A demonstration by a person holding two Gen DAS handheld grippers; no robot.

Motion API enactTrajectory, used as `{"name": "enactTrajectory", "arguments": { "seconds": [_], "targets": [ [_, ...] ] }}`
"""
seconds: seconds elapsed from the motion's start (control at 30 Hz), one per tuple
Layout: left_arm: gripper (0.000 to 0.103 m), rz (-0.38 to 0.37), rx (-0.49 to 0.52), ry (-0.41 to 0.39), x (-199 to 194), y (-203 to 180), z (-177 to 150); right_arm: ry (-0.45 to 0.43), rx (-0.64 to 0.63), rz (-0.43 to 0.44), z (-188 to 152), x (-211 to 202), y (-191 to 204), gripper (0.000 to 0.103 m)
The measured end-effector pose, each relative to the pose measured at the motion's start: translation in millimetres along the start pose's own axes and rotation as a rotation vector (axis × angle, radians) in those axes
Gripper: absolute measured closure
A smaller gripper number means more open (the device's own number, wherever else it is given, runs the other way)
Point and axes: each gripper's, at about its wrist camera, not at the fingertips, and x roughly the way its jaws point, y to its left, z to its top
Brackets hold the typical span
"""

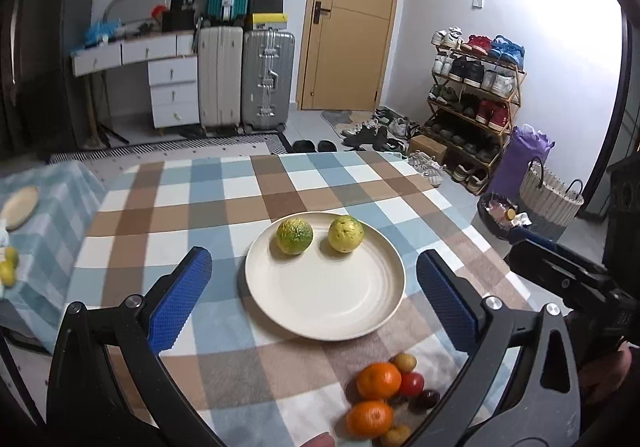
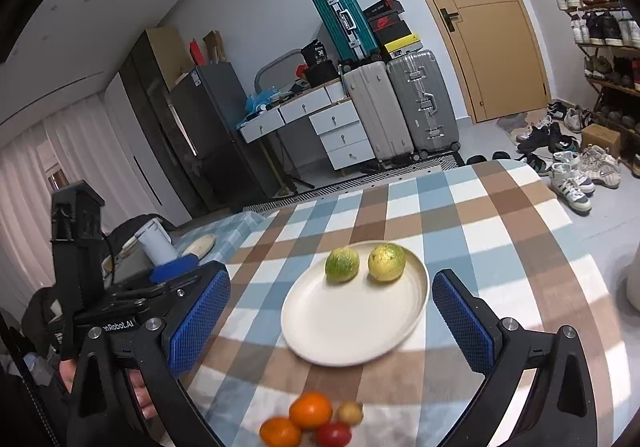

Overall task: Organize fruits
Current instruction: 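Open both grippers and lift them away from the plate, then grasp the red tomato with the right gripper while the left gripper grasps an orange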

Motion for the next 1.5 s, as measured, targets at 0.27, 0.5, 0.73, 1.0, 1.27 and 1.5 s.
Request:
{"name": "enactTrajectory", "arguments": {
  "seconds": [0.27, 0.5, 0.73, 1.0, 1.27, 1.5],
  "targets": [
    [0.001, 0.014, -0.016, 0.009, -47, -11, -30, -0.011, -0.082, -0.068, -26, -35, 22, 0.0],
    [0.001, -0.015, -0.03, 0.04, -68, -14, -57, -0.014, -0.1, -0.095, -47, -59, 32, 0.0],
    [0.001, -0.057, -0.044, 0.093, -74, -23, -88, -0.026, -0.109, -0.104, -67, -82, 36, 0.0],
    [0.001, -0.063, -0.085, 0.127, -70, -11, -118, 0.091, -0.123, -0.091, -108, -76, 45, 0.0],
    [0.001, -0.046, -0.114, 0.163, -59, 7, -137, 0.209, -0.1, -0.045, -154, -50, 49, 0.0],
    [0.001, -0.051, -0.128, 0.193, -47, 13, -146, 0.258, -0.084, -0.017, -170, -34, 48, 0.002]
  ]
}}
